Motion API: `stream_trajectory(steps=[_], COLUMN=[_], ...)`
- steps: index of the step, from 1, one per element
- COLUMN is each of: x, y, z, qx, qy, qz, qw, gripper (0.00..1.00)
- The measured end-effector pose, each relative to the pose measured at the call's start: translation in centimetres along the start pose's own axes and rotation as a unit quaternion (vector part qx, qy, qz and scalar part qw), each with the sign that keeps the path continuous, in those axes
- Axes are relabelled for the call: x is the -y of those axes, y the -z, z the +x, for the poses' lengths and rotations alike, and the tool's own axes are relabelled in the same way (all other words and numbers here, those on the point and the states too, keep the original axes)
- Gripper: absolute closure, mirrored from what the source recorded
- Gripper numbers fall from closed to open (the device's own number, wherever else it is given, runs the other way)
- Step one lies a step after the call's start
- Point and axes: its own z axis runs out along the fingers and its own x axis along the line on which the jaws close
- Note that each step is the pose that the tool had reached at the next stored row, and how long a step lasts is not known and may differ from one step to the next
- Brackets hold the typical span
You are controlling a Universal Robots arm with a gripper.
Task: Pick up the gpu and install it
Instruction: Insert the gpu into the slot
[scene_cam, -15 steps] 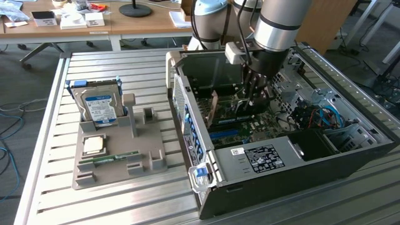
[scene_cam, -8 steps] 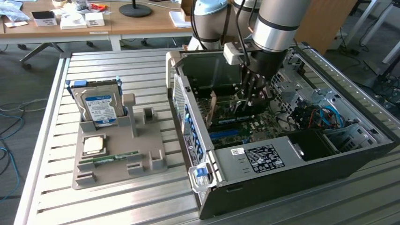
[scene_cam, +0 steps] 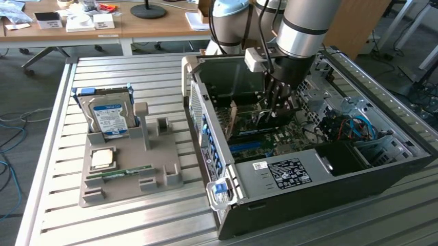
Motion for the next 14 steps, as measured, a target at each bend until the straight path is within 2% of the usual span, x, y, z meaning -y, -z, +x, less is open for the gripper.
stream_trajectory(steps=[14], x=[0.0], y=[-0.23], z=[0.0], qx=[0.0001], qy=[0.0], qz=[0.0], qw=[1.0], gripper=[0.73])
